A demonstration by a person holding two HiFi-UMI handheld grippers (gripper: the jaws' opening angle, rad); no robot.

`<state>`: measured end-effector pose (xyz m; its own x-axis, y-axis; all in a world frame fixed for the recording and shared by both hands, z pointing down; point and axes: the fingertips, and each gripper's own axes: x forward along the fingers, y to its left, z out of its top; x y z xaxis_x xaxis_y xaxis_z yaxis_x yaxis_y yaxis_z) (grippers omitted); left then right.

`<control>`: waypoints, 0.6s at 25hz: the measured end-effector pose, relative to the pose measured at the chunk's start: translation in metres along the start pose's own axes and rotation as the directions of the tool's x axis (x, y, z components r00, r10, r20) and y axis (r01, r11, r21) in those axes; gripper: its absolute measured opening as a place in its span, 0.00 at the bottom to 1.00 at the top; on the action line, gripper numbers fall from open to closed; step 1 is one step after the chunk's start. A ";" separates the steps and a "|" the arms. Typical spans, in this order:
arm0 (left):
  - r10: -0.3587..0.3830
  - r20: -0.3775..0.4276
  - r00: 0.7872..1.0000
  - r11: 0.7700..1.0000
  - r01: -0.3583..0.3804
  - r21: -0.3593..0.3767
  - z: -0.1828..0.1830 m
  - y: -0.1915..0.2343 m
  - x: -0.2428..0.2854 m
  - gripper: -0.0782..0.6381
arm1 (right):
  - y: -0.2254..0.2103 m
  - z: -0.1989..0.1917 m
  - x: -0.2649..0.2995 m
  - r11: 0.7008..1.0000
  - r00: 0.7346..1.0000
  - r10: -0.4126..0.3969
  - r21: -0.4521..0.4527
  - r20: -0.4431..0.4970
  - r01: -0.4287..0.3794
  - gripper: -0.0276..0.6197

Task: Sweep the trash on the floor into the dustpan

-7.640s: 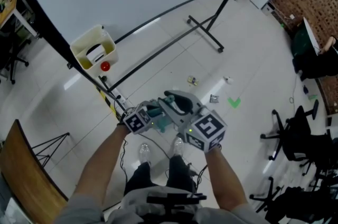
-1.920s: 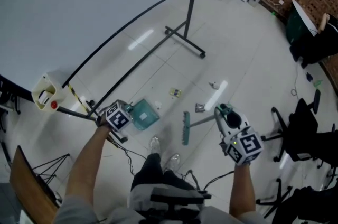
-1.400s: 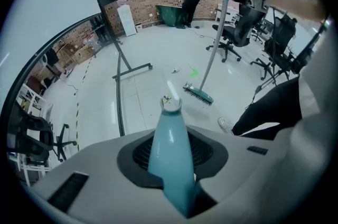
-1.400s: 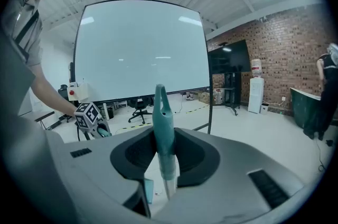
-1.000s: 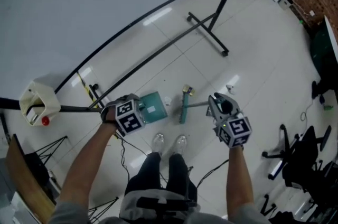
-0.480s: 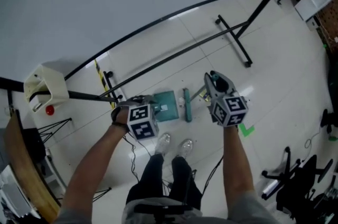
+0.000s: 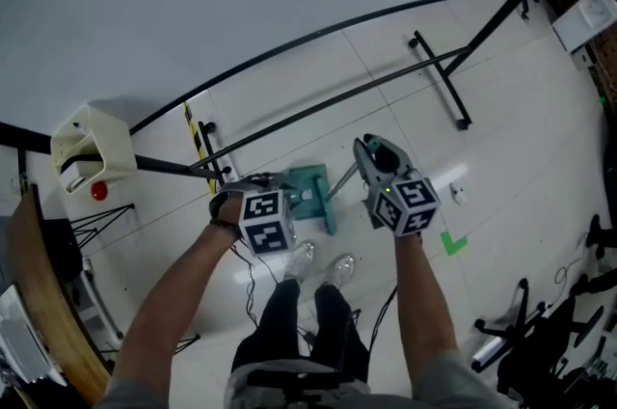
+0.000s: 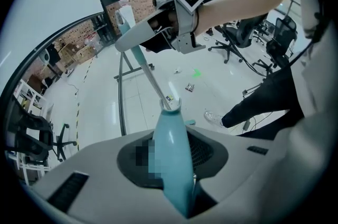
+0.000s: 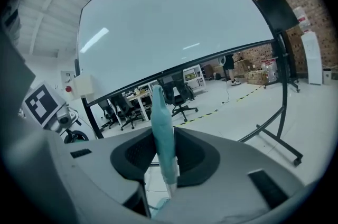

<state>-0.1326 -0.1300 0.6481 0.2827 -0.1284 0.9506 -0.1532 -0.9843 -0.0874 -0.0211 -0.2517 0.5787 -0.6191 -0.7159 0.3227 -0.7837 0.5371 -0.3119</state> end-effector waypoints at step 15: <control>-0.021 -0.022 1.000 1.000 0.021 -0.004 -0.001 0.002 0.000 0.25 | -0.031 0.061 -0.070 0.982 0.990 -0.126 -0.132 0.071 0.134 0.17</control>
<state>-0.1334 -0.1320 0.6484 0.2653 -0.1053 0.9584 -0.1511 -0.9863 -0.0666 0.0499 -0.2457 0.5115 -0.5104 -0.8076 0.2953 -0.8595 0.4902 -0.1449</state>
